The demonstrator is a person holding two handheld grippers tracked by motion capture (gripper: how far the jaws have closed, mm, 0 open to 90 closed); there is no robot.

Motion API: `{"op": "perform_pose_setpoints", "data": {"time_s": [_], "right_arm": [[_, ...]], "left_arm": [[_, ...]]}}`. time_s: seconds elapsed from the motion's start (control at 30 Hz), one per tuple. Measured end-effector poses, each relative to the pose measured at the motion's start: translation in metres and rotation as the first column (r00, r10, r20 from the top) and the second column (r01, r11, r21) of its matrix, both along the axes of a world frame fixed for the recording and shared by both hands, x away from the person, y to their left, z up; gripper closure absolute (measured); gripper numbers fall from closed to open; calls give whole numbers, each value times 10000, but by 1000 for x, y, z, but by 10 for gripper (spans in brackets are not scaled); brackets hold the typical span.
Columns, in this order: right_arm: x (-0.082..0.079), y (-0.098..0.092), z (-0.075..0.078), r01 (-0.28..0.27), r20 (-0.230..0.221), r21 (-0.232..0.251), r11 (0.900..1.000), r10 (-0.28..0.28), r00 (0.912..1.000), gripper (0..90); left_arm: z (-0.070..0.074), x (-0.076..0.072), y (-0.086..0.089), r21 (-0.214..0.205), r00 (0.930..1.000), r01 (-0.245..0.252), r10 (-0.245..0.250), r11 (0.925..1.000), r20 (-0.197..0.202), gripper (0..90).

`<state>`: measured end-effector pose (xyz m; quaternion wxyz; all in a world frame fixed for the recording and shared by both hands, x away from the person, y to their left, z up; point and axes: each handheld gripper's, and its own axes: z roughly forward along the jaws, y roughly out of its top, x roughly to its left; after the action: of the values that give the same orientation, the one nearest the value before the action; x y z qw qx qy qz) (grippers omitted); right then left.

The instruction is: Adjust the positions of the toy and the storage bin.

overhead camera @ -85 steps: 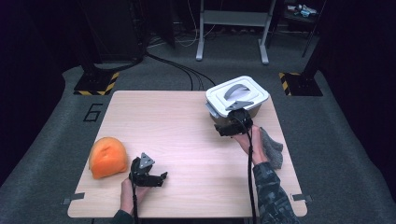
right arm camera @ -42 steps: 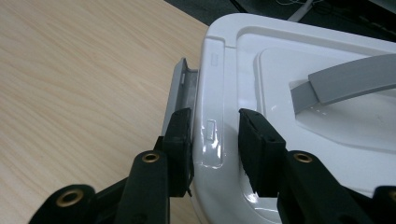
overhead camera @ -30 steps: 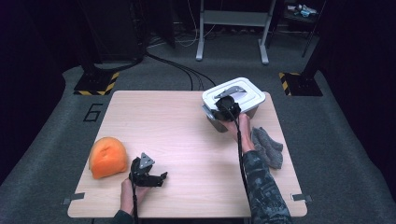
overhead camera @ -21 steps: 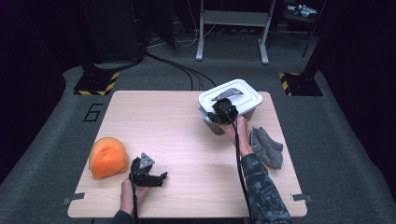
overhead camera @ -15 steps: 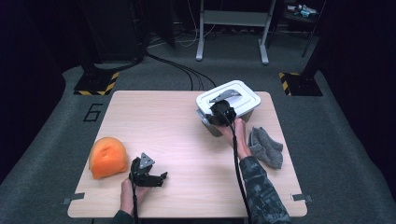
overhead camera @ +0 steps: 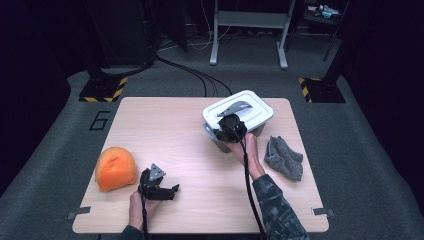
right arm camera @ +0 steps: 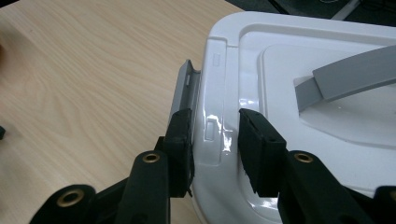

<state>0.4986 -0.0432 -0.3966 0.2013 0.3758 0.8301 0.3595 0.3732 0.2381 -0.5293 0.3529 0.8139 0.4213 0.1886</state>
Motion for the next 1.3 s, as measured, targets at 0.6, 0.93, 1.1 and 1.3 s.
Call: {"op": "perform_pose_setpoints", "data": {"time_s": [0.6,0.93,1.1,1.3], "right_arm": [[-12,-12,7,-500,-140,265,9984,504,9986,611],[-15,-6,0,-566,-280,473,9973,580,9979,621],[-19,0,-1,-788,-199,592,9951,801,9966,619],[-25,9,-3,-954,-333,928,9911,989,9945,612]], "left_arm": [[0,0,0,-10,10000,-10,10,10000,1,119],[0,0,0,-5,10000,-7,7,10000,9,119],[0,0,0,-11,10000,-10,10,10000,2,119],[0,0,0,-10,10000,-12,12,10000,1,119]]}}
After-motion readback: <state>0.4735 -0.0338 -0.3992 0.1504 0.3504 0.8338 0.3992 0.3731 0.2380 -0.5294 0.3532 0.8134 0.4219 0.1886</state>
